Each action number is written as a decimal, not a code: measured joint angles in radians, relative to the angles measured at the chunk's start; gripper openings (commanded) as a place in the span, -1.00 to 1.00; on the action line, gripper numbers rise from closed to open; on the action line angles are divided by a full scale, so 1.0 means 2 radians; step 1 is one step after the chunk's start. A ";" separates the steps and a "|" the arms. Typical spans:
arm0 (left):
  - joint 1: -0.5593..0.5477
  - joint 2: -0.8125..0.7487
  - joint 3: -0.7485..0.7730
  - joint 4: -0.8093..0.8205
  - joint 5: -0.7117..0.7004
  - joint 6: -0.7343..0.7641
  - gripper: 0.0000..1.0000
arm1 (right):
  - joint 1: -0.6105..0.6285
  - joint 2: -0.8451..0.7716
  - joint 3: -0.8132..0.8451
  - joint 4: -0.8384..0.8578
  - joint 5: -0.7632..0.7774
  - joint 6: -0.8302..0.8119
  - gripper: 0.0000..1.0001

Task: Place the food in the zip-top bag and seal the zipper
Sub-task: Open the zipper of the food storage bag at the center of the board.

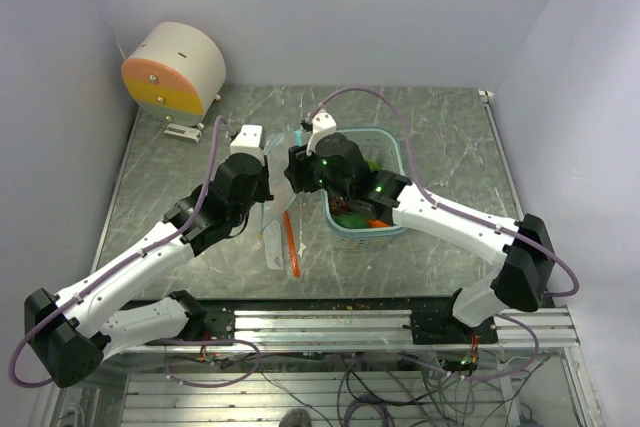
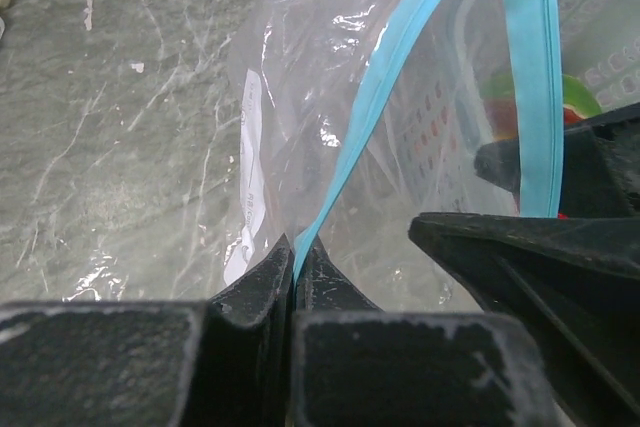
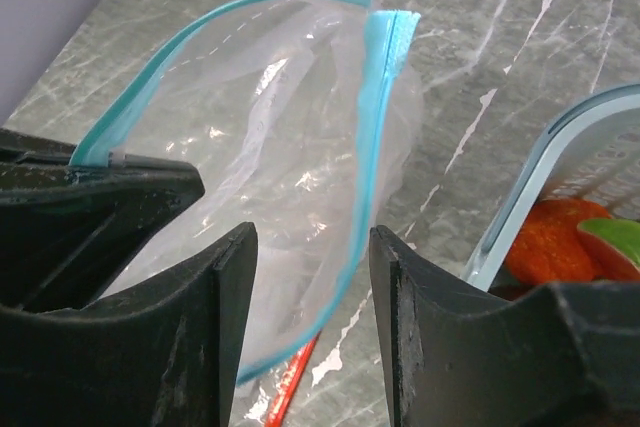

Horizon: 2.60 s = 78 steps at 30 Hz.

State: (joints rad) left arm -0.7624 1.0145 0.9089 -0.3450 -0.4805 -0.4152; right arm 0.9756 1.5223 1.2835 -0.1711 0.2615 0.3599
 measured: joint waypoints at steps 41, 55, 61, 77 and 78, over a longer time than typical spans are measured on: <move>-0.003 0.041 -0.009 -0.025 -0.180 0.018 -0.86 | 0.001 0.056 -0.036 0.069 -0.031 -0.026 0.35; -0.010 0.066 -0.015 0.008 -0.173 0.013 -0.86 | 0.000 -0.147 -0.077 0.019 0.047 -0.041 0.70; -0.010 0.052 -0.015 0.008 -0.173 0.015 -0.86 | -0.046 -0.117 -0.064 -0.064 0.088 -0.029 0.71; -0.010 0.032 -0.015 0.007 -0.163 0.023 -0.86 | -0.151 -0.010 -0.067 -0.093 0.045 -0.069 0.73; -0.010 0.032 -0.015 0.007 -0.162 0.023 -0.86 | -0.158 0.000 -0.067 -0.093 0.044 -0.075 0.73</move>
State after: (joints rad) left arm -0.7830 1.0786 0.8780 -0.3309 -0.8036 -0.3683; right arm 0.6594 1.5223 1.1500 -0.3565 0.3492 0.2104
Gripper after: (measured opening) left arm 0.075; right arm 0.865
